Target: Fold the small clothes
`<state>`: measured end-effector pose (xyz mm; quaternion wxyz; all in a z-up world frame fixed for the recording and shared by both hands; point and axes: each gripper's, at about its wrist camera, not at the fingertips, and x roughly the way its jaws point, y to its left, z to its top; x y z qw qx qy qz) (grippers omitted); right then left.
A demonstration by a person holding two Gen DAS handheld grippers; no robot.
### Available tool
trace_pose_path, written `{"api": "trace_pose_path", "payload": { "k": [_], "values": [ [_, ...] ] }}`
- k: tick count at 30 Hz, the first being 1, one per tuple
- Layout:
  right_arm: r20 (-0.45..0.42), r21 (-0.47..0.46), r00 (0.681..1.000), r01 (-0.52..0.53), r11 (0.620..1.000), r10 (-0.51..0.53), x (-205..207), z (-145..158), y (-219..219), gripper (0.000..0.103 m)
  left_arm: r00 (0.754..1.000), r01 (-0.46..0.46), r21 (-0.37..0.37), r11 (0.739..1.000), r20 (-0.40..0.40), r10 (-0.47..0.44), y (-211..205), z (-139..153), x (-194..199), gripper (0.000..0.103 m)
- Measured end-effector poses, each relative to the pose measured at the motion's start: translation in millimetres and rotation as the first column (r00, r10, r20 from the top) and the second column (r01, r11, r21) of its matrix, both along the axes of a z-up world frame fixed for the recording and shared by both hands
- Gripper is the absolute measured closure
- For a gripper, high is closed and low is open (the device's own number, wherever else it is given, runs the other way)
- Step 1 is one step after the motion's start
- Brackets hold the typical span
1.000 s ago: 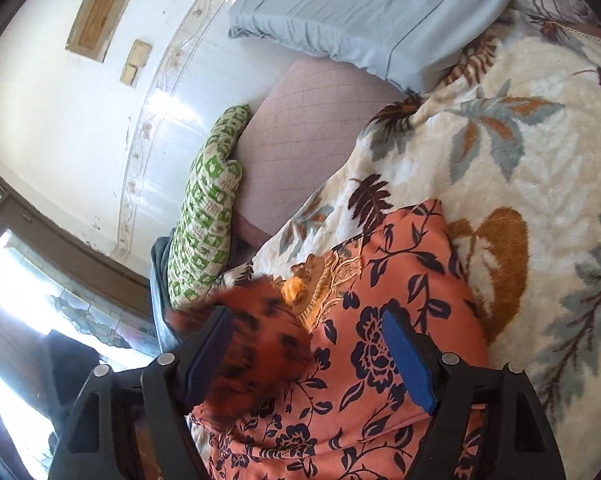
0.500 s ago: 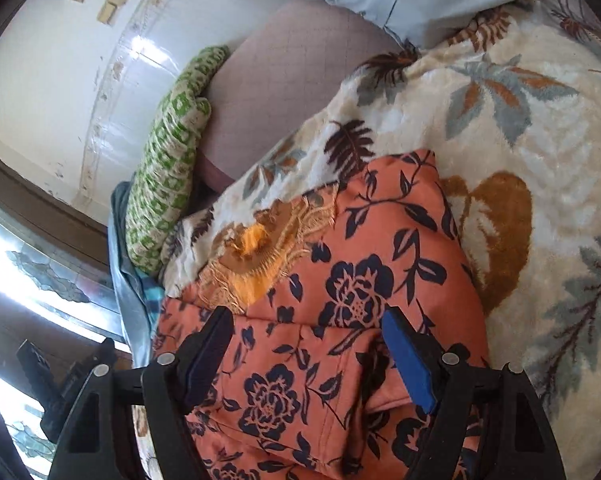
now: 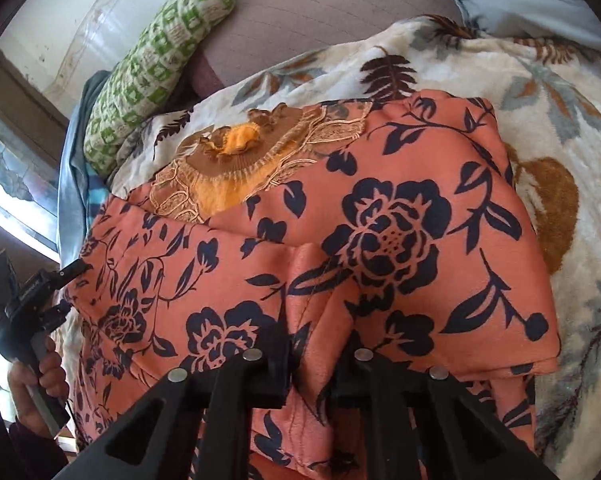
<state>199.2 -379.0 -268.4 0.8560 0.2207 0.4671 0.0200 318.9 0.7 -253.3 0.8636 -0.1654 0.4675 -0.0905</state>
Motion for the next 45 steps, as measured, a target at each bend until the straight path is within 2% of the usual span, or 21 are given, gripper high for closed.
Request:
{"api": "trace_pose_path", "payload": {
  "k": [2, 4, 6, 8, 9, 10, 12, 13, 15, 18, 21, 25, 28, 30, 32, 35, 37, 39, 41, 43, 45],
  "values": [
    [0.048, -0.082, 0.999, -0.008, 0.997, 0.012, -3, 13, 11, 0.094, 1.0, 0.007, -0.022, 1.0, 0.007, -0.007, 1, 2, -3, 0.059],
    [0.135, -0.103, 0.991, 0.034, 0.994, -0.02, -9, 33, 9, 0.095, 1.0, 0.02, -0.024, 1.0, 0.025, -0.02, 0, 7, -5, 0.059],
    [0.212, -0.12, 0.974, 0.111, 0.987, -0.084, -16, 50, -2, 0.095, 0.999, 0.03, 0.004, 1.0, 0.04, -0.03, -5, 10, -9, 0.059],
    [0.253, -0.185, 0.952, 0.224, 0.957, -0.174, -22, 58, -19, 0.095, 0.998, 0.049, 0.05, 0.998, 0.037, -0.051, -13, 8, -11, 0.059],
    [0.248, -0.201, 0.944, 0.269, 0.942, -0.216, -24, 56, -32, 0.095, 0.998, 0.062, 0.074, 0.995, 0.026, -0.065, -17, 5, -11, 0.059],
    [0.219, -0.171, 0.95, 0.263, 0.949, -0.224, -23, 49, -42, 0.094, 0.997, 0.071, 0.097, 0.993, 0.014, -0.073, -22, 2, -10, 0.059],
    [0.117, -0.048, 0.965, 0.243, 0.969, -0.236, -16, 27, -56, 0.09, 0.997, 0.068, 0.124, 0.99, 0.011, -0.07, -27, -1, -10, 0.059],
    [0.055, -0.025, 0.968, 0.247, 0.969, -0.245, -12, 16, -58, 0.09, 0.997, 0.067, 0.14, 0.988, 0.017, -0.07, -29, -1, -11, 0.059],
    [0.001, -0.068, 0.972, 0.235, 0.97, -0.235, -7, 12, -56, 0.09, 0.996, 0.069, 0.18, 0.981, 0.036, -0.076, -33, 1, -13, 0.059],
    [0.07, -0.062, 0.957, 0.286, 0.956, -0.282, -18, 26, -65, 0.089, 0.995, 0.075, 0.238, 0.968, 0.051, -0.09, -41, 0, -14, 0.059],
    [0.131, -0.061, 0.923, 0.371, 0.927, -0.361, -29, 38, -77, 0.088, 0.995, 0.078, 0.289, 0.954, 0.038, -0.093, -47, -3, -12, 0.058],
    [0.205, -0.095, 0.901, 0.406, 0.909, -0.382, -36, 51, -77, 0.088, 0.994, 0.075, 0.345, 0.936, 0.048, -0.097, -52, -3, -13, 0.051],
    [0.28, -0.171, 0.858, 0.487, 0.857, -0.432, -44, 66, -69, 0.088, 0.996, 0.062, 0.363, 0.93, 0.042, -0.083, -50, -5, -11, 0.043],
    [0.319, -0.138, 0.838, 0.504, 0.853, -0.443, -51, 73, -73, 0.088, 0.996, 0.048, 0.366, 0.929, 0.049, -0.071, -50, -3, -12, 0.042],
    [0.346, -0.106, 0.851, 0.455, 0.884, -0.396, -50, 77, -63, 0.088, 0.994, 0.027, 0.4, 0.916, 0.09, -0.069, -54, 3, -16, 0.042],
    [0.348, -0.117, 0.901, 0.316, 0.941, -0.26, -36, 75, -31, 0.088, 0.982, -0.001, 0.417, 0.909, 0.173, -0.078, -58, 19, -26, 0.042],
    [0.309, -0.078, 0.932, 0.222, 0.972, -0.188, -26, 66, -18, 0.088, 0.969, -0.022, 0.413, 0.91, 0.233, -0.083, -59, 30, -32, 0.042],
    [0.216, -0.034, 0.966, 0.154, 0.987, -0.143, -12, 48, -13, 0.088, 0.961, -0.012, 0.414, 0.91, 0.256, -0.104, -62, 33, -34, 0.034],
    [0.096, -0.009, 0.985, 0.147, 0.989, -0.145, 0, 22, -15, 0.088, 0.975, 0.022, 0.448, 0.894, 0.189, -0.119, -67, 21, -27, 0.031],
    [-0.034, -0.015, 0.983, 0.183, 0.983, -0.183, 9, -5, -23, 0.087, 0.992, 0.063, 0.496, 0.866, 0.061, -0.108, -69, -5, -15, 0.03],
    [-0.011, 0.027, 0.98, 0.197, 0.98, -0.197, 7, -6, -30, 0.088, 0.995, 0.045, 0.436, 0.899, 0.063, -0.08, -59, -8, -13, 0.028]
  ]
}}
